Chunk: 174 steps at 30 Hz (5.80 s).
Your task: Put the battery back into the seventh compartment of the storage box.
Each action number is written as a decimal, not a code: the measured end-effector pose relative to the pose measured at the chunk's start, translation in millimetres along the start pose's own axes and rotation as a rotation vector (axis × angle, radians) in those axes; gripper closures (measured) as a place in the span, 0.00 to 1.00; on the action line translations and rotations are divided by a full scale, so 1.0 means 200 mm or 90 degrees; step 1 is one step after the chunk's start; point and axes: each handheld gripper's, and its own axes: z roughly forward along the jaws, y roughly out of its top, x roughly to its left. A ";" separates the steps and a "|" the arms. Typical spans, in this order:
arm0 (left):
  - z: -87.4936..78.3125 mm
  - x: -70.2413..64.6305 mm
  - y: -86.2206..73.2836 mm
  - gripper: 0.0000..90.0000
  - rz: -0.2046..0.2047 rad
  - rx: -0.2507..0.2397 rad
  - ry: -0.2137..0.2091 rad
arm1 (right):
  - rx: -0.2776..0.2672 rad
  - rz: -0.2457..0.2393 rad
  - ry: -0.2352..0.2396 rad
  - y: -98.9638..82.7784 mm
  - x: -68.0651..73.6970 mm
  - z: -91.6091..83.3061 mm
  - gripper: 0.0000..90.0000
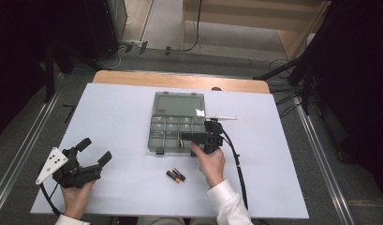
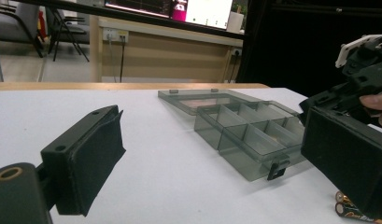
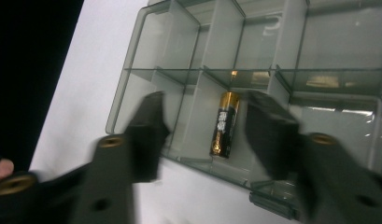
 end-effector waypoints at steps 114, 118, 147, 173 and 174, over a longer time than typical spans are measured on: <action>0.01 0.00 -0.01 0.06 -0.004 0.007 -0.010 | 0.227 -0.401 -0.177 -0.20 0.34 -0.04 0.86; 0.01 0.00 -0.01 0.06 -0.005 0.008 -0.010 | 0.210 -0.390 -0.179 -0.18 0.33 -0.05 0.86; 0.02 0.01 -0.01 0.06 -0.008 0.009 -0.013 | 0.020 -0.181 -0.060 -0.06 0.14 -0.06 0.86; 0.02 0.01 -0.01 0.06 -0.010 0.008 -0.015 | -0.051 -0.174 -0.041 -0.07 0.10 -0.11 0.00; 0.02 0.01 -0.01 0.06 -0.010 0.009 -0.015 | -0.055 -0.181 -0.033 -0.07 0.11 -0.12 0.00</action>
